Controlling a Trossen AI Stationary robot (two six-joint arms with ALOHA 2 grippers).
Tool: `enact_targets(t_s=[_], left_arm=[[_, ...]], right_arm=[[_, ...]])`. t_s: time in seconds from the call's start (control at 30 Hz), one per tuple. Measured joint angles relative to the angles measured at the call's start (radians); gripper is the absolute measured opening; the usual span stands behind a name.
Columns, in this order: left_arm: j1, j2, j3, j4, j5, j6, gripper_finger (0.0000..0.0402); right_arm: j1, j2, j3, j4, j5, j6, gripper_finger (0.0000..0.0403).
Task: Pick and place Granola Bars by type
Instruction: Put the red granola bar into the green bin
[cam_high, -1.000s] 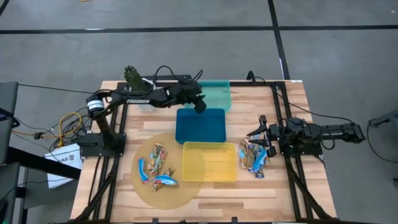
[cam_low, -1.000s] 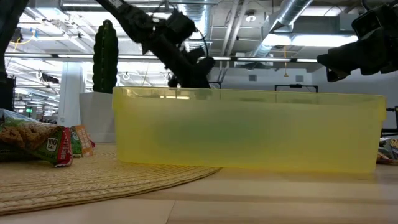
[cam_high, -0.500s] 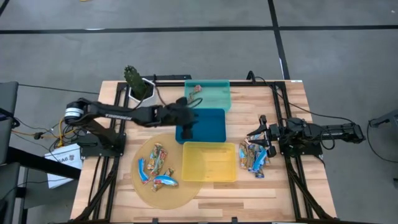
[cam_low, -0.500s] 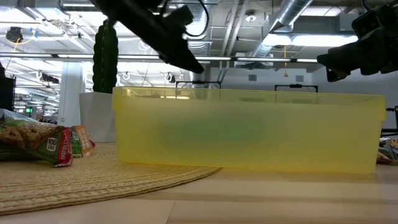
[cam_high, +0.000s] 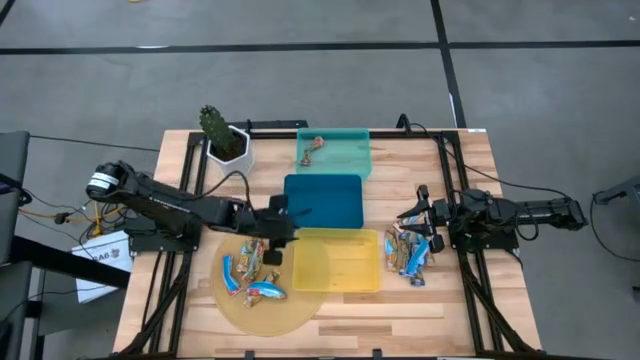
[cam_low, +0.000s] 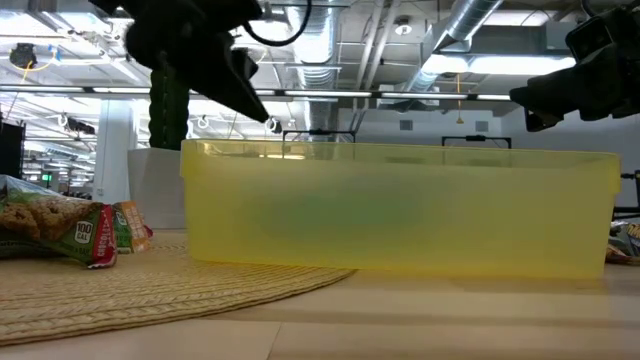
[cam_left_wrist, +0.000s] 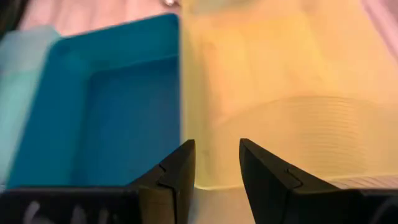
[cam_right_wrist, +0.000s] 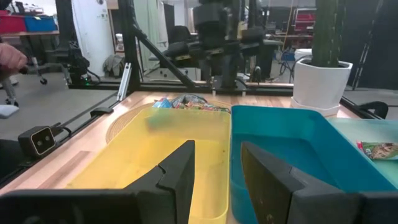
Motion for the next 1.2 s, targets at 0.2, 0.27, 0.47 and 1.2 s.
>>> enact_targets(t_s=[0.2,0.27,0.47,1.2], left_arm=[[-0.090,0.000,0.000,-0.073,-0.045,-0.146,0.0119],[-0.118,0.000,0.000,-0.101,-0.050,-0.190,0.0119],[-0.204,0.001,0.000,-0.172,-0.046,-0.315,0.0119],[-0.496,0.002,0.000,-0.297,-0.007,-0.414,0.0119]], right_arm=[[0.000,0.000,0.000,0.000,0.000,0.000,0.0124],[0.000,0.000,0.000,0.000,0.000,0.000,0.0124],[0.000,0.000,0.000,0.000,0.000,0.000,0.0124],[0.000,0.000,0.000,0.000,0.000,0.000,0.0124]])
